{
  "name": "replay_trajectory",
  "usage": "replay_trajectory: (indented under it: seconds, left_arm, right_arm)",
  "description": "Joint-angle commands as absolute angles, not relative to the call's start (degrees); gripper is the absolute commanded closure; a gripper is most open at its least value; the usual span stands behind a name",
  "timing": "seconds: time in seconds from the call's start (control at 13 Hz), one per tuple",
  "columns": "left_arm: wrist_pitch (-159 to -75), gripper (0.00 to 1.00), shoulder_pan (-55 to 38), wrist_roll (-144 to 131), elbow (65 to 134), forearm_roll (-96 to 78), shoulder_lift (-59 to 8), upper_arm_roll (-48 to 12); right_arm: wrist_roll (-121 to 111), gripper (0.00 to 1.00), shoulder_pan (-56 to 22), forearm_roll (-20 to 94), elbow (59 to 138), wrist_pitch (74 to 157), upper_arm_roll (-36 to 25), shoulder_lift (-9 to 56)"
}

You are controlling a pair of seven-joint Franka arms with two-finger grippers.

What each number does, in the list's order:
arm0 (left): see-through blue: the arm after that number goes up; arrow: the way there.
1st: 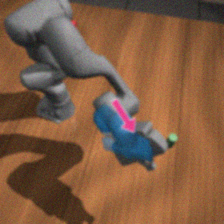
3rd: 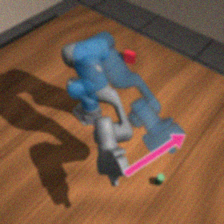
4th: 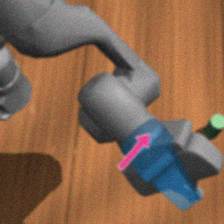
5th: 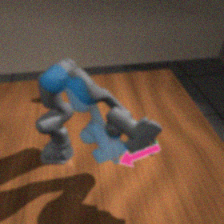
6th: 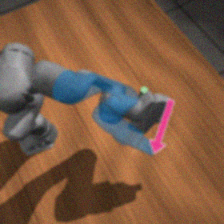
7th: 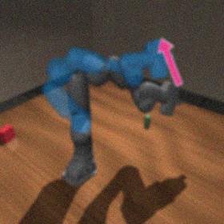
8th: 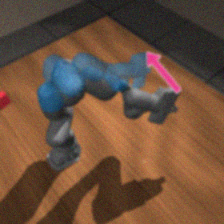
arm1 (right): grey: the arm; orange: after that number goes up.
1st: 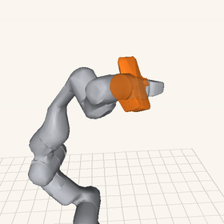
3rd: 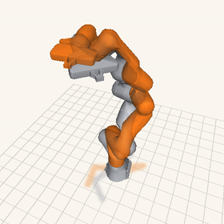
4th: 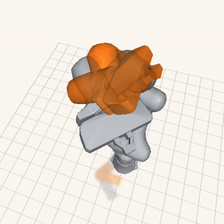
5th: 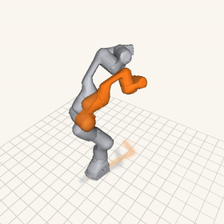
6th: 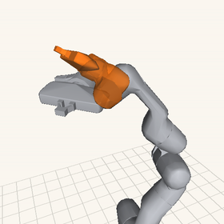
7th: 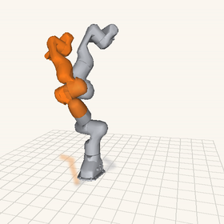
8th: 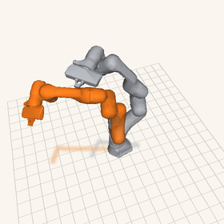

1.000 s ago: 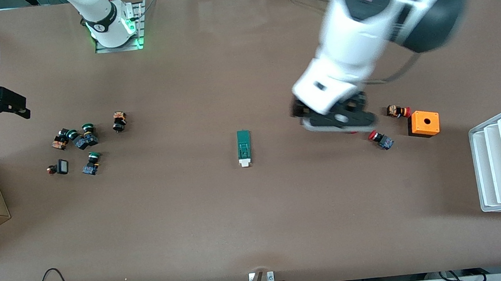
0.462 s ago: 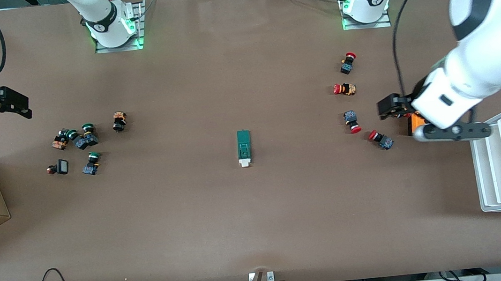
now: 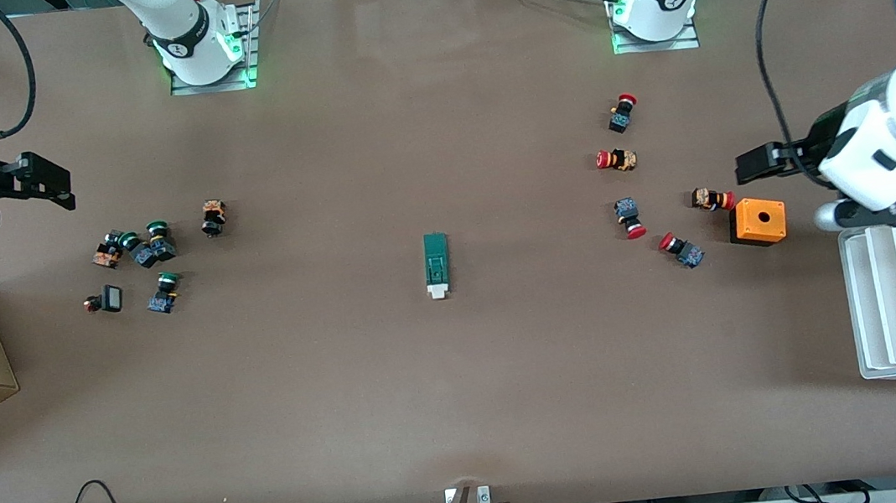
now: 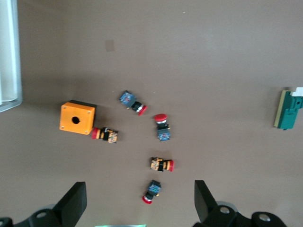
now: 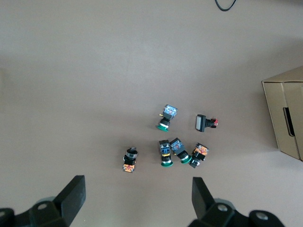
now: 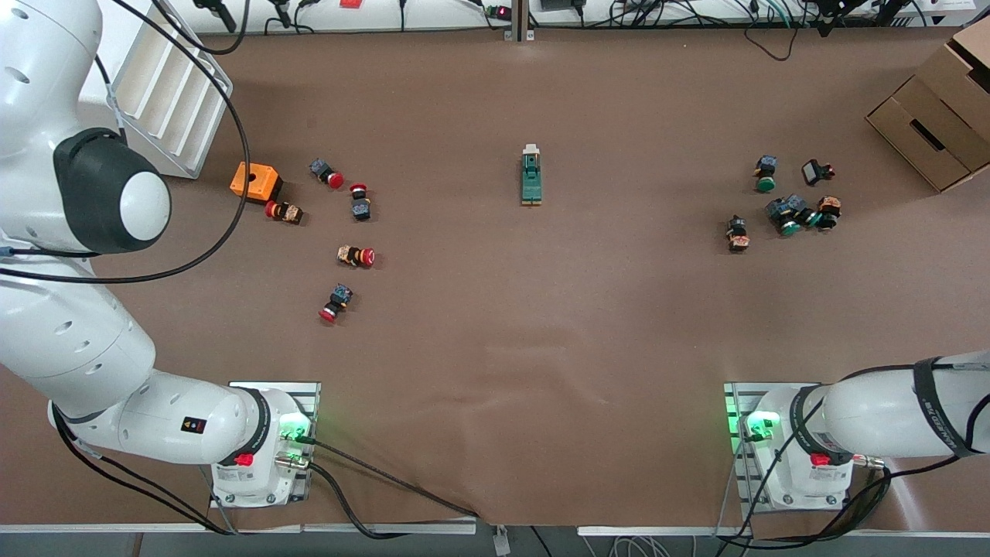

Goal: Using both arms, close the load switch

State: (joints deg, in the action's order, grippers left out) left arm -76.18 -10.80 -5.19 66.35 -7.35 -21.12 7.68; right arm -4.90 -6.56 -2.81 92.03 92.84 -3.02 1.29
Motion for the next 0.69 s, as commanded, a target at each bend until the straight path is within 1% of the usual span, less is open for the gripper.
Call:
replay_trajectory:
  seconds: [0.0, 0.15, 0.23, 0.46, 0.54, 0.62]
  left_arm:
    - [-76.82, 0.00, -11.43, 0.16, 71.98, -6.86, -16.70, 10.89]
    - [-76.82, 0.00, -10.64, 1.66, 73.03, -5.98, -15.65, 11.07]
    - [-78.12, 0.00, -10.37, 1.93, 75.13, -5.89, -13.90, 11.68]
    - [-88.64, 0.00, -10.46, 5.35, 88.99, 0.08, -5.04, 11.51]
    - [-91.38, 0.00, -10.46, 6.32, 92.43, 0.70, -3.10, 11.77]
    - [-92.19, 0.00, -10.55, 6.33, 93.59, 0.70, -2.64, 12.39]
  right_arm:
    - [-5.19, 0.01, -6.77, -3.87, 90.70, 92.37, -3.08, 1.85]
    - [-5.19, 0.01, -7.03, -3.87, 90.79, 92.37, -3.08, 1.85]
    - [-5.19, 0.01, -7.12, -3.87, 90.79, 92.37, -3.08, 1.85]
    - [-5.10, 0.01, -7.12, -3.87, 90.70, 92.46, -3.08, 1.93]
    - [-5.18, 0.01, -7.12, -3.87, 90.70, 92.55, -3.08, 1.93]
    - [-5.19, 0.01, -7.12, -3.87, 90.79, 92.46, -3.08, 1.93]
